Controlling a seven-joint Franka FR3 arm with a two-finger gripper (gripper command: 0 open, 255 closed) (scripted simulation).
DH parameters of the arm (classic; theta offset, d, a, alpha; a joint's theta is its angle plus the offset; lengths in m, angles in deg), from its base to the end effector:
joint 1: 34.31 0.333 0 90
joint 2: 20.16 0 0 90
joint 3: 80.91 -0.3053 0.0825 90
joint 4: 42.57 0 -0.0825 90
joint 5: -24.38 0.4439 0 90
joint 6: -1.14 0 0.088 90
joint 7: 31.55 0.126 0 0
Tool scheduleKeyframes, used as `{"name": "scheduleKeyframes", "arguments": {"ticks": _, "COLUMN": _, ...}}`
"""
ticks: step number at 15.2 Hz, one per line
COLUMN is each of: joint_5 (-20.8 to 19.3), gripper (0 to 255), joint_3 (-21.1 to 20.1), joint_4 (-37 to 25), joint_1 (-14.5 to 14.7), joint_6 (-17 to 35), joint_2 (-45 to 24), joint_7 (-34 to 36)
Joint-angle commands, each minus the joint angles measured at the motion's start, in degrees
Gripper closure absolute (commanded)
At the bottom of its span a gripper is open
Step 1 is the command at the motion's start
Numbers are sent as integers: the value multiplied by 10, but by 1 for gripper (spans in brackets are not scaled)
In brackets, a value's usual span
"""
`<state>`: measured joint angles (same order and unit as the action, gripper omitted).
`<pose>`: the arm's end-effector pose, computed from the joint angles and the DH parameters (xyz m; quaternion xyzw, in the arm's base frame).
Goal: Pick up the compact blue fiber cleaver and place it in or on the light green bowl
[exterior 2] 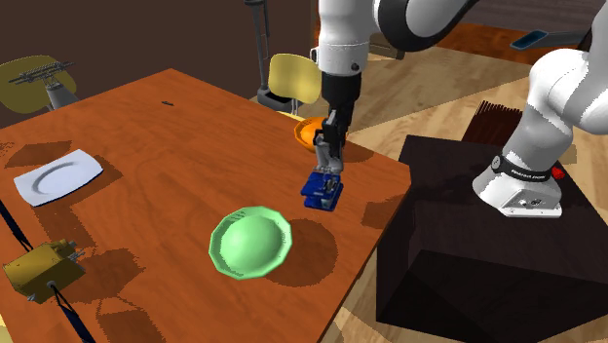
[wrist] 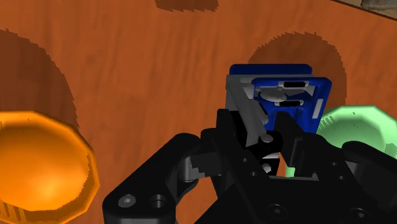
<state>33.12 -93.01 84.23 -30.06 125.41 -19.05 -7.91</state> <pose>0.5451 0.1685 0.3200 -0.9923 0.1070 0.0324 0.0525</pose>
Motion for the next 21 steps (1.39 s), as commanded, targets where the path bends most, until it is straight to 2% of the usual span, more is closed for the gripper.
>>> {"name": "scheduleKeyframes", "arguments": {"ticks": 1, "joint_5": 0, "gripper": 255, "joint_3": 1, "joint_4": -8, "joint_1": 0, "joint_6": -16, "joint_2": 8, "joint_7": 1}}
{"name": "scheduleKeyframes", "arguments": {"ticks": 9, "joint_5": 1, "gripper": 255, "joint_3": 2, "joint_4": -43, "joint_1": -2, "joint_6": -74, "joint_2": 32, "joint_7": 5}}
{"name": "scheduleKeyframes", "arguments": {"ticks": 16, "joint_5": -33, "gripper": 255, "joint_3": -27, "joint_4": -219, "joint_1": 29, "joint_6": -123, "joint_2": -90, "joint_7": 85}}
{"name": "scheduleKeyframes", "arguments": {"ticks": 21, "joint_5": -65, "gripper": 255, "joint_3": -38, "joint_4": -377, "joint_1": 63, "joint_6": -177, "joint_2": -192, "joint_7": 137}}
